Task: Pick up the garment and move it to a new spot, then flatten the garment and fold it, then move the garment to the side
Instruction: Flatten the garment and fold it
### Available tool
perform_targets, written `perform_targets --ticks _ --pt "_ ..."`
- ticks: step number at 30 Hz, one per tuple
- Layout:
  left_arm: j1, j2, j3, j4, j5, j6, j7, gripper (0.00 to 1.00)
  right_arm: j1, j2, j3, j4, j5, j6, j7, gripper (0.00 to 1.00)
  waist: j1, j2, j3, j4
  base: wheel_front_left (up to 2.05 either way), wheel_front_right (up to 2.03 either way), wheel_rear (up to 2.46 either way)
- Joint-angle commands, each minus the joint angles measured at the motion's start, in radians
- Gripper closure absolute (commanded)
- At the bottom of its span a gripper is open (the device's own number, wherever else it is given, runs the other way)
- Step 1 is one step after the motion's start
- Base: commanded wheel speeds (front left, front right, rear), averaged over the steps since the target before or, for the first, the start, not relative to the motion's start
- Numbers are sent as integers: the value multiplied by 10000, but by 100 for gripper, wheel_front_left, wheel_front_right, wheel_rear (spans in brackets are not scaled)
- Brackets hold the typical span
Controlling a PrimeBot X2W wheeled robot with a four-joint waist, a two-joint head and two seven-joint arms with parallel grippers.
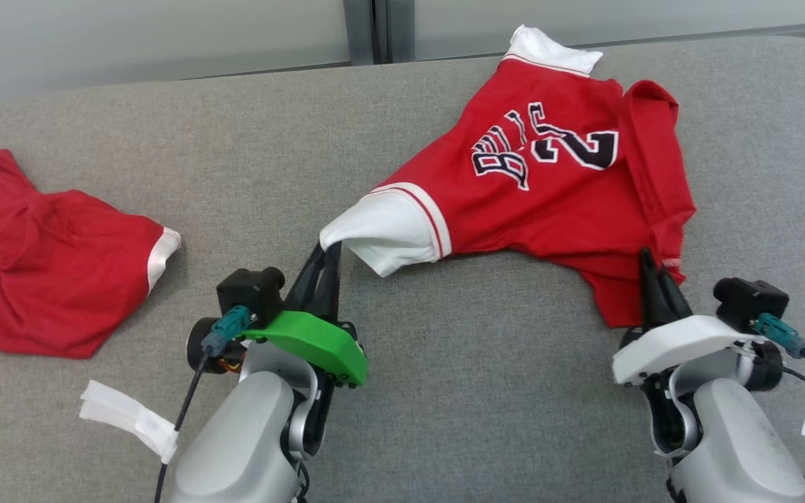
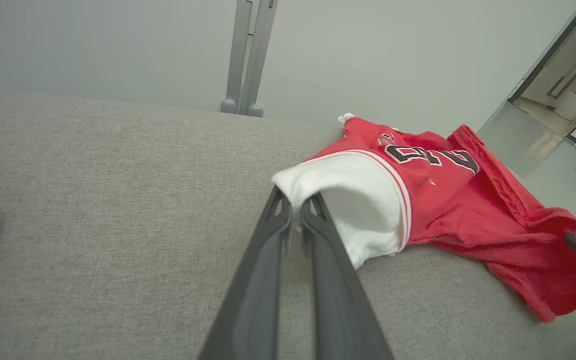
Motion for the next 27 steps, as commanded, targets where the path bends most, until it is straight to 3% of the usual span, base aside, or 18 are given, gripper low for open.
perform_targets --ticks 1,7,14,18,21,27 --pt "-219 163 216 73 171 -36 -6 100 154 -17 452 -451 492 -14 135 100 0 -1 -236 -96 0 0 0" --pt "-925 759 1148 271 553 -308 -6 100 547 -831 2350 -2967 2866 -11 558 100 0 -1 -580 -24 0 0 0" --pt "-2324 1464 1719 372 709 -648 64 95 96 -1953 3510 -4907 4031 -13 166 100 0 -1 -938 251 0 0 0" --pt "-3268 1777 1900 289 575 -836 340 89 -492 -2352 3646 -5504 4276 -13 -93 100 0 -1 -1173 381 0 0 0" --pt "-3952 1891 2192 89 342 -763 545 89 -1023 -2575 3495 -5767 4129 -13 -208 100 0 -1 -1362 443 0 0 0" --pt "-4877 2069 2534 -491 -77 -740 1283 85 -1656 -2494 1995 -5777 3425 -13 -264 100 0 -1 -1756 565 0 0 0"
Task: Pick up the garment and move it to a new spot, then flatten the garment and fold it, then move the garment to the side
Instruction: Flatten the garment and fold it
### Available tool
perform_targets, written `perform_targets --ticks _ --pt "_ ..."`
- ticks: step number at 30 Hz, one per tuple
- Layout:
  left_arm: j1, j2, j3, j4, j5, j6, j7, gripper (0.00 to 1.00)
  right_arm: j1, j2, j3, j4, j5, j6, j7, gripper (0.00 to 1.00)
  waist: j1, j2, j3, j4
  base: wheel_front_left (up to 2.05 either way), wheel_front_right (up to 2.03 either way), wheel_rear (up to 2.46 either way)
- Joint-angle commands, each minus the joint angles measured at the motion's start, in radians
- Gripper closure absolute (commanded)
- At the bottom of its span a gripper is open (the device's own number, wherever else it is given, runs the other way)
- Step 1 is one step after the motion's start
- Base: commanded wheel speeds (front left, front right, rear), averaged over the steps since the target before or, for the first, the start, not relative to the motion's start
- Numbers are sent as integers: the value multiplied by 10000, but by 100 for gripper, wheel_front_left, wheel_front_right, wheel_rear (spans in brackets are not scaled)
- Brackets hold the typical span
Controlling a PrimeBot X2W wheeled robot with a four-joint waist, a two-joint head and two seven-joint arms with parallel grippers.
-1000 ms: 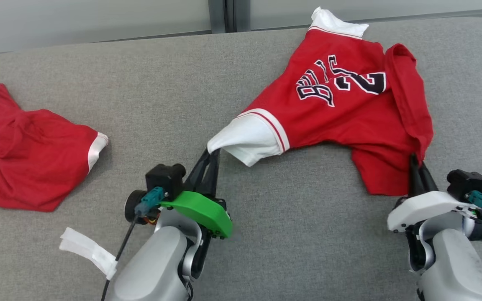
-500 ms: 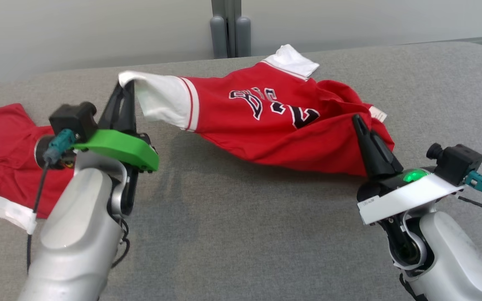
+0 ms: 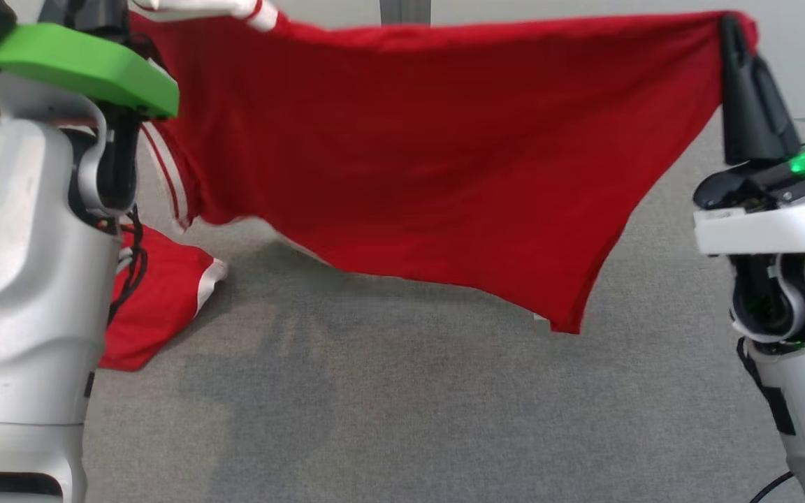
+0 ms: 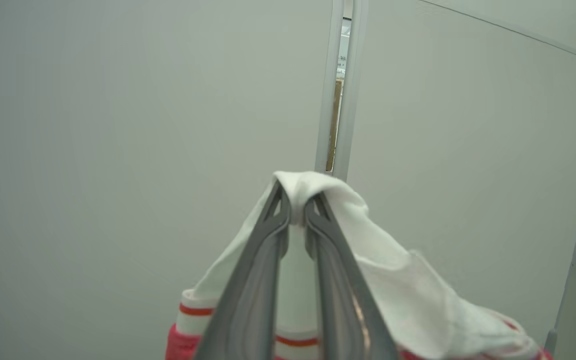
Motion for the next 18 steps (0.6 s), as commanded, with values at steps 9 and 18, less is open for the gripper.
perform_targets --ticks 9,18 --pt "232 -65 823 -1488 -1510 470 1473 92 417 370 -1336 -827 -1800 -11 531 100 0 0 -416 142 0 0 0" --pt "664 246 1135 -2938 -2203 962 2707 100 102 217 -1415 -1486 -2349 -11 1993 100 0 0 498 2 0 0 0"
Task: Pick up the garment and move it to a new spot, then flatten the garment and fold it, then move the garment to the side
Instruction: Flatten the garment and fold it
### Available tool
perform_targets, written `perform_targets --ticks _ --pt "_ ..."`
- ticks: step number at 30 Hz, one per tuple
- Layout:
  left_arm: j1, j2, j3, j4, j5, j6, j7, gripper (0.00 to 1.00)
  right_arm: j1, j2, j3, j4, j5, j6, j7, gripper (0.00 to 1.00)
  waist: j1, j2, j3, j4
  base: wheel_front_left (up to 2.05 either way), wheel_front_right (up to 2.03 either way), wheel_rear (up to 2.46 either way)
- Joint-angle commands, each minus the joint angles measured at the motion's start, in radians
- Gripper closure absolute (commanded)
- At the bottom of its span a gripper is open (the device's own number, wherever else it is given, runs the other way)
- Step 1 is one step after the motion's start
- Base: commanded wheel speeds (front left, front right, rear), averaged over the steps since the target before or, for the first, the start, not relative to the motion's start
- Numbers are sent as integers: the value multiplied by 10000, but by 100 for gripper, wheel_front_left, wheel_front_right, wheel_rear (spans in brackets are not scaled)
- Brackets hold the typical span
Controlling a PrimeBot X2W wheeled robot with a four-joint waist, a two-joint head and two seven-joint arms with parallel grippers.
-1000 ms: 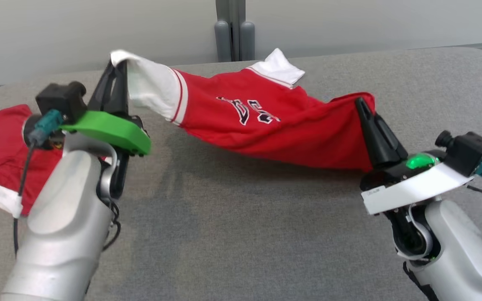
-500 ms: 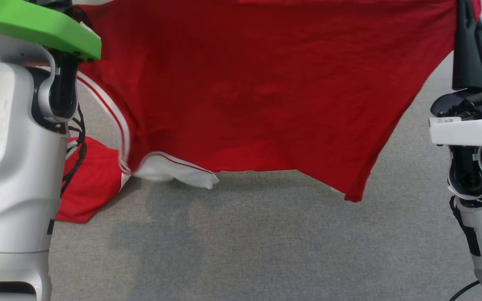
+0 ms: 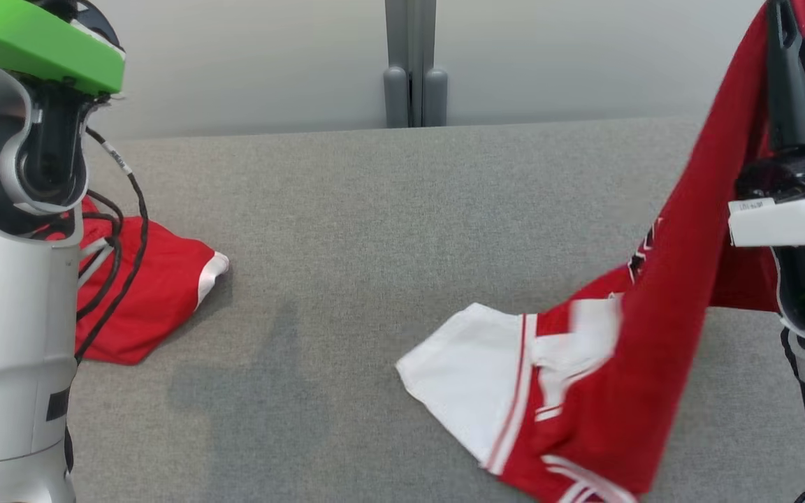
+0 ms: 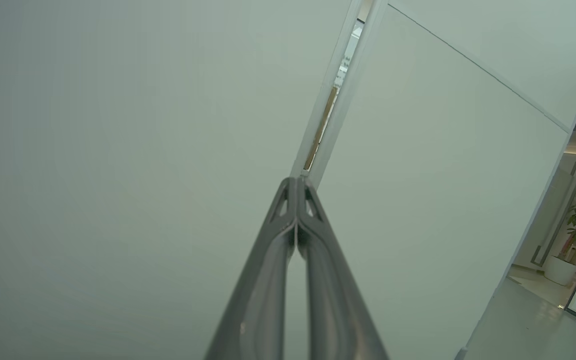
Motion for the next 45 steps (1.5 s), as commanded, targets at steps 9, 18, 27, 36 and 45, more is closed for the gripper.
perform_targets --ticks 9,18,27,36,45 --pt "-261 -37 -296 377 190 -404 -391 94 -1527 -328 405 752 -525 -13 737 100 0 0 1643 -91 0 0 0" --pt "717 -851 -549 1199 -110 -872 -1346 0 -1924 -431 397 2130 -746 -11 776 100 0 0 1570 172 0 0 0" --pt "1753 -1278 -986 1604 119 -1273 -2285 0 -4047 174 2265 3106 -467 -11 1039 100 0 0 1184 861 0 0 0" --pt "2726 -1502 -1160 1629 101 -1278 -2900 0 -7116 1582 2266 4669 14 -13 -303 100 0 0 996 1288 0 0 0" --pt "3096 -1734 -1193 1546 -156 -1244 -3135 0 -6338 660 1343 7370 -1104 -14 -1093 100 0 0 1084 1271 0 0 0"
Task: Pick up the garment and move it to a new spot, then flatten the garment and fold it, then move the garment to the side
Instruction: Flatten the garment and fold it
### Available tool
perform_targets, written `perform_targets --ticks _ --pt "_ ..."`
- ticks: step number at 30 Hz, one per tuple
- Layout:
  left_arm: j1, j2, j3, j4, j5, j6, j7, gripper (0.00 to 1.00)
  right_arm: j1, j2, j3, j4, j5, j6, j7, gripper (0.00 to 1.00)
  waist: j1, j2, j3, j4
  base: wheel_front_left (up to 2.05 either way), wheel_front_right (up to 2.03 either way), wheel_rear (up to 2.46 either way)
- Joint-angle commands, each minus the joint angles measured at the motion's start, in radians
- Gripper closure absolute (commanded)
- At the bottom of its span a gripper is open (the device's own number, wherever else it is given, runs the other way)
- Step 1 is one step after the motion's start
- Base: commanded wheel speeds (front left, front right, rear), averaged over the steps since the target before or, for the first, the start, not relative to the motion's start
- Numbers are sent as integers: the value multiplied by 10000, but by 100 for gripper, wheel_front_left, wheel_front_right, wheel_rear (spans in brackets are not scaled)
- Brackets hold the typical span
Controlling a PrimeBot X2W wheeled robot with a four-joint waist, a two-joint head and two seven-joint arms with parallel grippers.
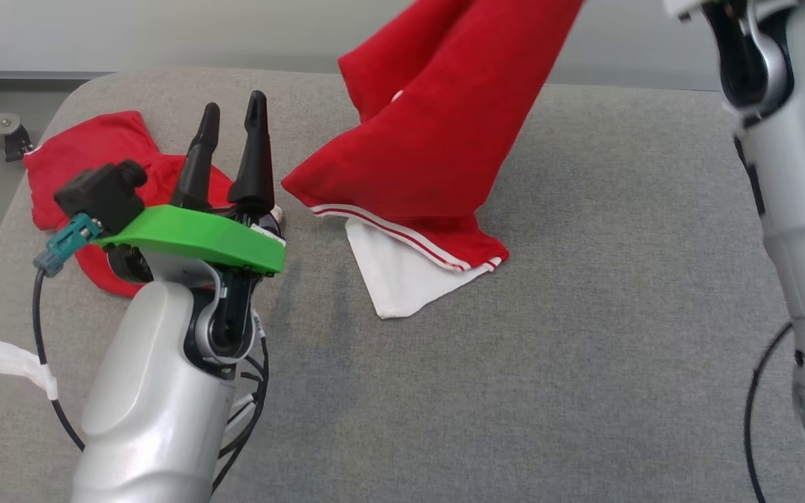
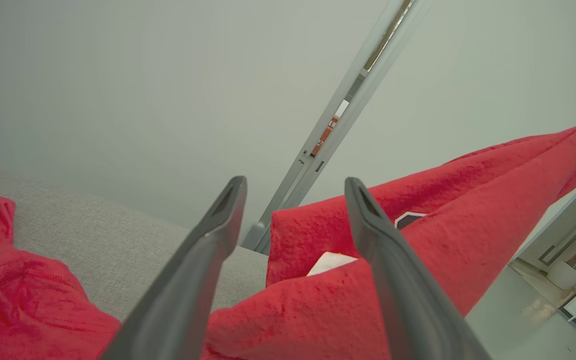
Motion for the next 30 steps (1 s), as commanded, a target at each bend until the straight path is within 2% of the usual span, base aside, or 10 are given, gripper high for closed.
perform_targets --ticks 1,9,10,11,12,17,23,28,30 --pt "198 -80 -55 -25 -96 -10 -40 0 677 -385 -300 551 -230 -16 -115 100 0 0 35 -42 0 0 0" --pt "445 -226 -374 -94 -202 -64 -45 0 2938 -1668 -1487 3372 -1338 -16 -446 100 0 0 423 -310 0 0 0" --pt "472 -232 -429 -85 -173 -82 -43 0 3086 -1748 -1551 3625 -1465 -18 -434 74 0 0 455 -346 0 0 0" --pt "499 -239 -487 -84 -140 -100 -47 0 3178 -1824 -1642 3869 -1559 -18 -508 13 0 0 500 -396 0 0 0" --pt "528 -244 -523 -66 -130 -101 -69 0 3258 -1881 -1750 4097 -1603 -18 -530 0 0 0 523 -429 0 0 0" --pt "733 -336 -752 68 -153 -101 -181 0 3607 -2055 -1938 4942 -2017 -18 -610 0 0 0 510 -628 0 0 0" --pt "967 -364 -907 321 -21 -10 -398 0 3884 -2161 -1794 5058 -2218 -18 -763 0 0 0 153 -886 0 0 0" --pt "1196 -381 -872 391 94 22 -594 0 4393 -1856 -1733 3857 -1879 -17 -933 0 0 0 -262 -1049 0 0 0" --pt "1327 -366 -814 336 247 41 -690 0 4888 -1633 -1675 2457 -1551 -18 -937 0 0 0 -425 -1123 0 0 0"
